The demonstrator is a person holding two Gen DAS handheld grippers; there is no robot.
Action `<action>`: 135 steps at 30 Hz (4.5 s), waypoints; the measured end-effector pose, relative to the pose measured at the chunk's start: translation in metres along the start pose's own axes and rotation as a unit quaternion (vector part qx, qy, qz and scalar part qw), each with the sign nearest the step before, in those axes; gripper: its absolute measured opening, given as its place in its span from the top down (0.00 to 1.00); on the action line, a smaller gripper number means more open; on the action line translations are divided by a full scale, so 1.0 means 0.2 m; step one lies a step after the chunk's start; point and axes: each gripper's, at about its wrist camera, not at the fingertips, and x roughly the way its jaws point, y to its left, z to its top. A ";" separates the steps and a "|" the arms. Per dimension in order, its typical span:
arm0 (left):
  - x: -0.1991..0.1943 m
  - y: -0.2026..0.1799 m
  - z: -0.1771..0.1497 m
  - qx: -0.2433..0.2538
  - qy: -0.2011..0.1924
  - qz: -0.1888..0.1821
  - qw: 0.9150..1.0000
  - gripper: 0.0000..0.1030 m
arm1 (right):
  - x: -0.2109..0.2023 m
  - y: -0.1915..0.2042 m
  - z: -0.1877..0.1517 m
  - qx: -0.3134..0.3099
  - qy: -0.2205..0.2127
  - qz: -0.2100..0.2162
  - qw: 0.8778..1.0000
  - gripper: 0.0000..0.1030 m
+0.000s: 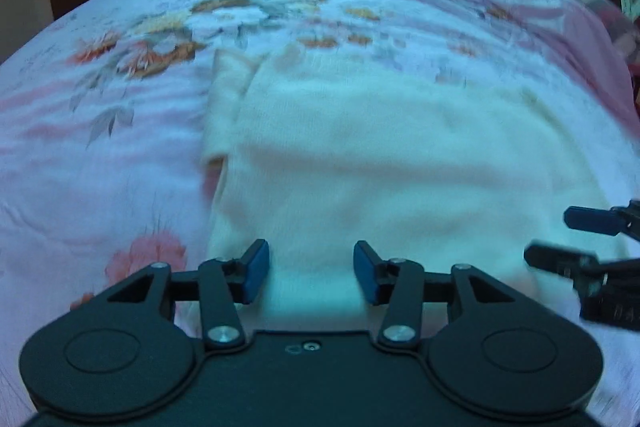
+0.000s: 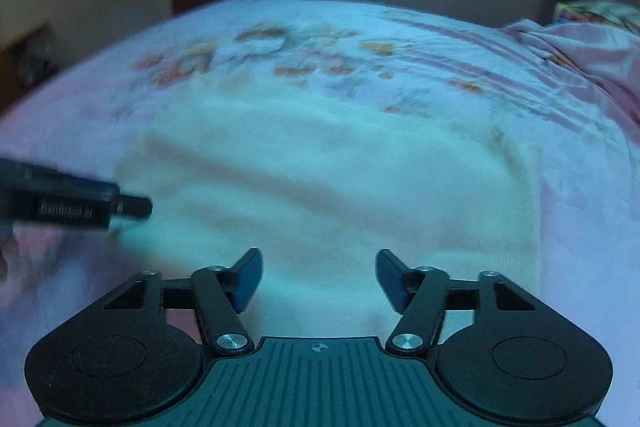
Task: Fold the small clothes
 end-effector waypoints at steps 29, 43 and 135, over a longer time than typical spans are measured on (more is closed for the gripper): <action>0.05 0.31 0.25 -0.152 0.016 -0.001 0.988 0.30 | -0.17 -0.24 0.10 0.160 -0.026 -0.001 0.987 0.02; 0.27 0.30 0.31 -0.140 0.020 -0.003 0.990 0.29 | 0.07 -0.31 0.33 0.155 -0.049 -0.032 0.986 0.02; -0.19 -0.12 0.13 -0.120 0.010 -0.134 0.984 0.65 | -0.08 -0.70 0.06 0.363 -0.014 0.081 0.928 0.00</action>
